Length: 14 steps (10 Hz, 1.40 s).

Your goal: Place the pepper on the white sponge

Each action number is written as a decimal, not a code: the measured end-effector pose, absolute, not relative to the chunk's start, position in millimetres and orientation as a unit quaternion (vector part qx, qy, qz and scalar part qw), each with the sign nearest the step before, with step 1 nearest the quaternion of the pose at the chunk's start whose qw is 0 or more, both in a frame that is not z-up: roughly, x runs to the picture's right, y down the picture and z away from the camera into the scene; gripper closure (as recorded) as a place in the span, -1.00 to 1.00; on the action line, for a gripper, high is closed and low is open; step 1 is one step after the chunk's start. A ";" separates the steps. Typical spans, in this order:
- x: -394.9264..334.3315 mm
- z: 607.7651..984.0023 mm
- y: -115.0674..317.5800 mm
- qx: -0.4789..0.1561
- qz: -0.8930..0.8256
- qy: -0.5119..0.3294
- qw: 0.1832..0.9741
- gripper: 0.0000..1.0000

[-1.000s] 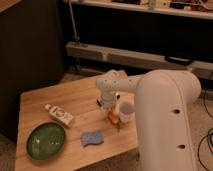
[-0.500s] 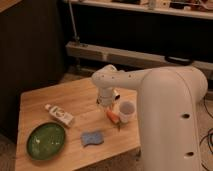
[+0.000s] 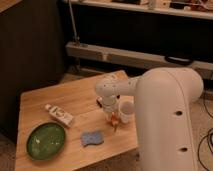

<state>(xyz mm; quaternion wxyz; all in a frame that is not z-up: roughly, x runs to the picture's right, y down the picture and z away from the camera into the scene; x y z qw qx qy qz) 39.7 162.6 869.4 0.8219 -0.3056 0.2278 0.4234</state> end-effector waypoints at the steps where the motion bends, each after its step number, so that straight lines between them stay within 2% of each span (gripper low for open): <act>1: 40.1 869.4 157.0 -0.296 0.426 0.223 0.825 0.09; 8: 46.5 877.6 155.4 -0.291 0.433 0.229 0.822 0.11; 9: 47.2 878.1 156.3 -0.294 0.435 0.229 0.820 0.23; 12: 45.2 879.5 157.2 -0.300 0.435 0.226 0.818 0.84; 14: 40.6 878.9 158.4 -0.307 0.431 0.223 0.819 1.00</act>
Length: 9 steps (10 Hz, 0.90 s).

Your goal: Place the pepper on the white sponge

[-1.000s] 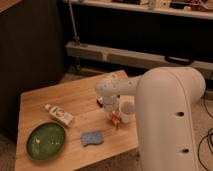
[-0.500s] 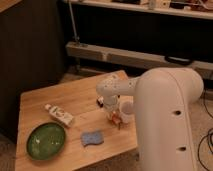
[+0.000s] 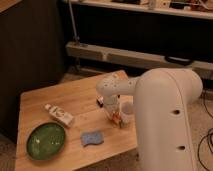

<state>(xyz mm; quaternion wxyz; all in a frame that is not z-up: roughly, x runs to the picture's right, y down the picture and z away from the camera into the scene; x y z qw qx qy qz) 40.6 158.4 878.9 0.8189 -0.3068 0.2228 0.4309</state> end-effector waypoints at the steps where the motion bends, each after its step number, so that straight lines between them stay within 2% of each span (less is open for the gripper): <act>1: 32.7 874.0 156.7 -0.309 0.429 0.214 0.821 1.00; 3: 11.5 849.2 148.6 -0.311 0.423 0.189 0.830 1.00; 5: -17.9 803.7 144.2 -0.320 0.411 0.170 0.837 1.00; 7: -53.7 754.2 157.1 -0.336 0.393 0.159 0.841 1.00; 9: -77.4 723.9 180.6 -0.348 0.378 0.157 0.843 1.00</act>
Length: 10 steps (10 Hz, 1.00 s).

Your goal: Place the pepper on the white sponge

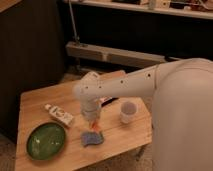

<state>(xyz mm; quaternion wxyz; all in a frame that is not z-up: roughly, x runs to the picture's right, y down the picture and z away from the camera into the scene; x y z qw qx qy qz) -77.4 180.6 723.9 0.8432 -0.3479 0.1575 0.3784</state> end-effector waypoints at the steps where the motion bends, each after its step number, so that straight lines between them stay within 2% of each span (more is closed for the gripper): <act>1: -90.7 709.4 196.5 -0.353 0.373 0.153 0.844 1.00; 3: -102.8 686.6 220.6 -0.354 0.369 0.144 0.847 1.00; 5: -104.9 679.2 230.1 -0.351 0.366 0.135 0.852 1.00; 7: -100.7 685.9 229.6 -0.348 0.371 0.134 0.850 1.00; 10: -76.2 716.4 221.3 -0.348 0.388 0.134 0.843 1.00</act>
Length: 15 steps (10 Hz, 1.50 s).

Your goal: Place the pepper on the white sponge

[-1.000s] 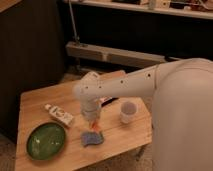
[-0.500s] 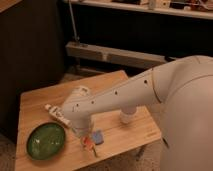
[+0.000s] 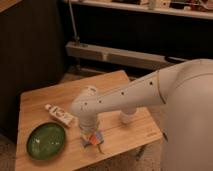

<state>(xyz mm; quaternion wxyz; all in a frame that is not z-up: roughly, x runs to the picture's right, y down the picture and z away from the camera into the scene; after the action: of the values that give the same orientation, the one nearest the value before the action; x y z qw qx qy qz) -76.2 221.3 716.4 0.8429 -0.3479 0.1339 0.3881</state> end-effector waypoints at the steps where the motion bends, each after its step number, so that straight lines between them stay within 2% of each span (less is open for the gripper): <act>1: -68.9 725.4 219.5 -0.351 0.395 0.132 0.839 1.00; 6: -67.0 735.2 231.4 -0.373 0.406 0.115 0.826 1.00; 12: -69.3 753.6 240.8 -0.370 0.416 0.115 0.823 1.00; 13: -69.6 754.9 241.8 -0.370 0.416 0.116 0.822 0.92; 15: -69.3 756.3 243.3 -0.369 0.417 0.117 0.822 0.53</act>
<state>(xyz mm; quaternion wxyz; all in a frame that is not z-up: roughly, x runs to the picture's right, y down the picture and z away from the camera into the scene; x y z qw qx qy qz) -69.3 243.3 756.3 0.8225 -0.3689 0.1175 0.4167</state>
